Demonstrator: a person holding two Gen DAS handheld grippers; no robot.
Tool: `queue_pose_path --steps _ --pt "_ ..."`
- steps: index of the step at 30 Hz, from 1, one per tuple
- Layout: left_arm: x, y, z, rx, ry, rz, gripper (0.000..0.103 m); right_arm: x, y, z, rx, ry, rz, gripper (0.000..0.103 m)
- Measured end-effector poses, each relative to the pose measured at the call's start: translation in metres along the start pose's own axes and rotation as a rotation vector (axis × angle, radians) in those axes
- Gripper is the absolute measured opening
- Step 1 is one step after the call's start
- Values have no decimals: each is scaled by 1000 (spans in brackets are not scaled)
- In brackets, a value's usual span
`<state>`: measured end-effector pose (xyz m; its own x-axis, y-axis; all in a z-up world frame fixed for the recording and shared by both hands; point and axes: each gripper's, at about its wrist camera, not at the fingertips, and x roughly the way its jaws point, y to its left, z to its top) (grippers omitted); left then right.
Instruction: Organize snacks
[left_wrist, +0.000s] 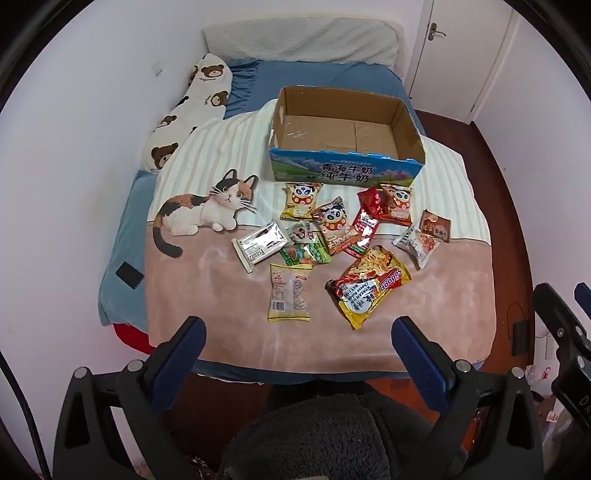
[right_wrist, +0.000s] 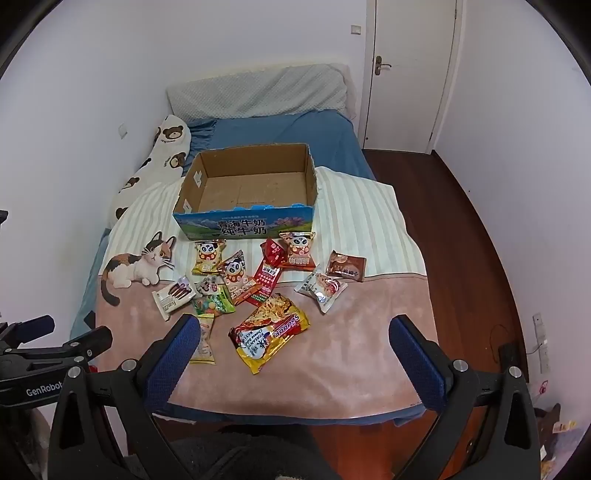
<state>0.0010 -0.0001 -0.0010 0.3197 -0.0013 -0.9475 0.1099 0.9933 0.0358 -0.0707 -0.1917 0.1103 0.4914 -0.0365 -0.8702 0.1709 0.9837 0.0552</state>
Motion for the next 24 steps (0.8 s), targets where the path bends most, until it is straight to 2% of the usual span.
queue_pose_path --steps 2,8,16,24 --pt "-1 -3 -1 8 -19 22 103 -1 0 0 -4 -16 -2 103" --pt "-5 -12 -1 -1 -29 24 103 -2 -2 0 0 -12 8 103" --pt "-6 -3 1 -4 -25 -6 103 2 -10 5 -4 -12 9 103" --pt "-7 -4 1 -6 -30 -9 103 -1 2 3 -3 -3 1 103"
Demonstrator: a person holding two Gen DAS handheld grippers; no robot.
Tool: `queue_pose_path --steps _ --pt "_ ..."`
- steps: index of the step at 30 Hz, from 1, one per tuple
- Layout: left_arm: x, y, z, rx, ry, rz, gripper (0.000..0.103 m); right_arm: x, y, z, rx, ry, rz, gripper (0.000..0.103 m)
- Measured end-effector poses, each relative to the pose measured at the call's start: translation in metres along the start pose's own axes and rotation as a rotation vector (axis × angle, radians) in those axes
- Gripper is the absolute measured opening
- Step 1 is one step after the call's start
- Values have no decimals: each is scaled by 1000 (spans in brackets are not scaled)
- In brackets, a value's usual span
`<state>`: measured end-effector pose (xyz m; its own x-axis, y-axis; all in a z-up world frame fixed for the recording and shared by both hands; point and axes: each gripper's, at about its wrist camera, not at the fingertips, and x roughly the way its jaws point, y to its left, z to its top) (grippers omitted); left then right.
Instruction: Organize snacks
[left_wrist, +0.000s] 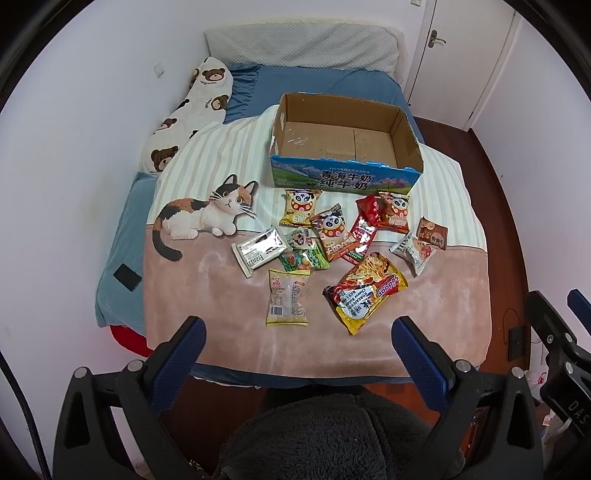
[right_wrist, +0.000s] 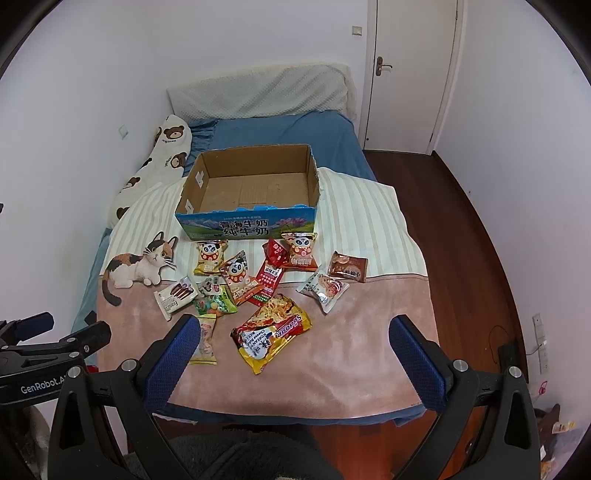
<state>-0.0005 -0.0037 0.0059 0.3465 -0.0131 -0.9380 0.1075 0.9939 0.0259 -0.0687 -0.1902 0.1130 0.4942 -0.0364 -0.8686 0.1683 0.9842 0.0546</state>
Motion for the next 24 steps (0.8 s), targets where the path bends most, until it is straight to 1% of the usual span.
queue_pose_path --steps 15,24 --pt "0 0 1 -3 2 -3 103 1 1 -1 -2 0 -2 103" --pt "-8 0 2 1 -5 -16 103 1 1 -1 -2 1 -1 103"
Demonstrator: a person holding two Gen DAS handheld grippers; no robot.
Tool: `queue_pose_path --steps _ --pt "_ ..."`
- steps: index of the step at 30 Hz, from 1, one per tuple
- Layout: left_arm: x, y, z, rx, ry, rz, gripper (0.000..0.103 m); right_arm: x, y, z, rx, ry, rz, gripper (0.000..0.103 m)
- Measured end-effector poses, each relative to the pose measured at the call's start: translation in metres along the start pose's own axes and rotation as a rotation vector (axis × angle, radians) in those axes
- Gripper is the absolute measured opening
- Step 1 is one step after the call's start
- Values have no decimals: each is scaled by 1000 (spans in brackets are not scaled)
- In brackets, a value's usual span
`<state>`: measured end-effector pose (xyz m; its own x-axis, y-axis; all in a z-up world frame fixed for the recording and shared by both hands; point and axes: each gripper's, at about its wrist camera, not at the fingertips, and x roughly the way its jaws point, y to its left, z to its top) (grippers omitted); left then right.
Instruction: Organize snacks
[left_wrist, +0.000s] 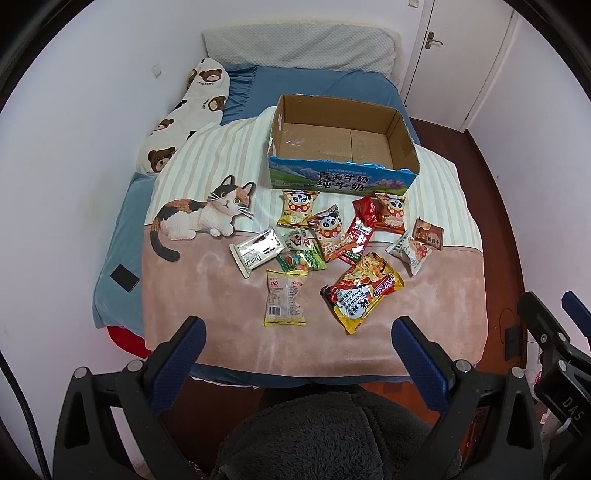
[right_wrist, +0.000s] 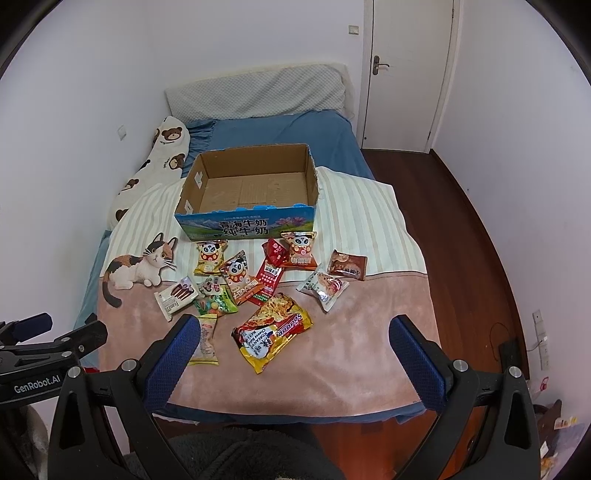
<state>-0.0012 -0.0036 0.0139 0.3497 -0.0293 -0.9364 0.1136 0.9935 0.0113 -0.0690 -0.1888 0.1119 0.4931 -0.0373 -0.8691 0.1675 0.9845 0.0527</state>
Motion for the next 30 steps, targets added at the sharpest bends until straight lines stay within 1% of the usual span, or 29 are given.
queue_pose_path --steps 30 --pt "-4 2 -1 -4 -9 -1 103 -7 1 -1 5 -3 6 103"
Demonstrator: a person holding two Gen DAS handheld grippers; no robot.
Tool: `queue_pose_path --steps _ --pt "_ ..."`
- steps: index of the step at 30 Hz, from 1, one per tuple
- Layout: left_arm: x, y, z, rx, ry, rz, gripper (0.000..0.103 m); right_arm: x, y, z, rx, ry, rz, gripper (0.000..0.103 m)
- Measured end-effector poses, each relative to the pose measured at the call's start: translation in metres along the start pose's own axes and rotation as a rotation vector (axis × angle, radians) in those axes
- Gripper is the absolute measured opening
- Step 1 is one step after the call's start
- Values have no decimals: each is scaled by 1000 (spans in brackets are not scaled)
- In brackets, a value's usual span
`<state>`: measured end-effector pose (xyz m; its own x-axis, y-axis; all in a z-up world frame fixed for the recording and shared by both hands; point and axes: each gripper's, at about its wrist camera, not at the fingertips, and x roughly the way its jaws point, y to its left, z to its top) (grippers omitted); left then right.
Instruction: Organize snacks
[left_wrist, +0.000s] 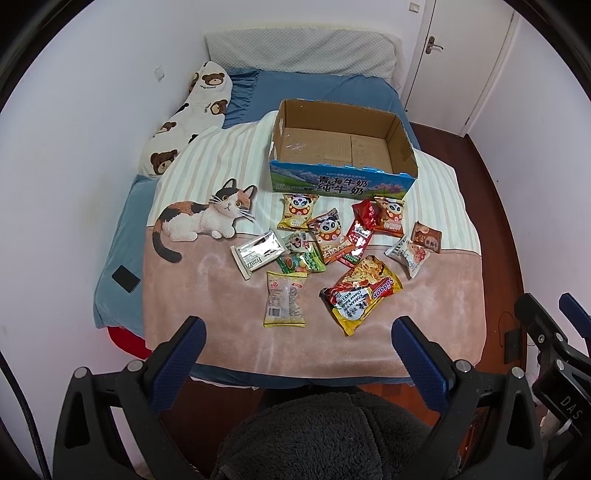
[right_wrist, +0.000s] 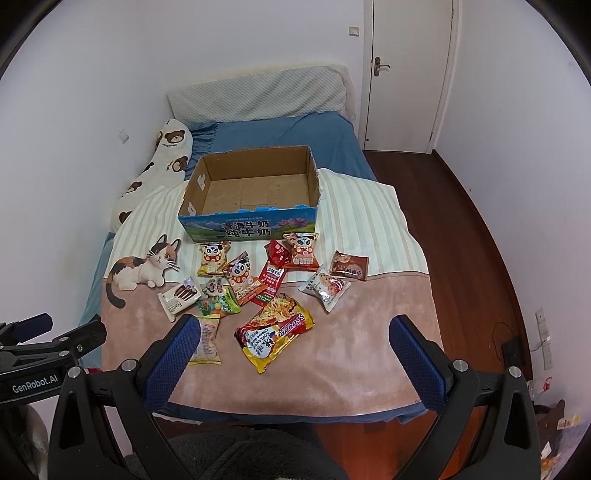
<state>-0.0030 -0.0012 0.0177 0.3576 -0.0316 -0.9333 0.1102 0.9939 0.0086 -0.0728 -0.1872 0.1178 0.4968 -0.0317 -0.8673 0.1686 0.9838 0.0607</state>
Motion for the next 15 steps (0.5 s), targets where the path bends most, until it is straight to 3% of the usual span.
queue_pose_path --steps 15 --pt "-7 -6 1 -2 -5 -3 103 -4 1 1 4 -5 2 103"
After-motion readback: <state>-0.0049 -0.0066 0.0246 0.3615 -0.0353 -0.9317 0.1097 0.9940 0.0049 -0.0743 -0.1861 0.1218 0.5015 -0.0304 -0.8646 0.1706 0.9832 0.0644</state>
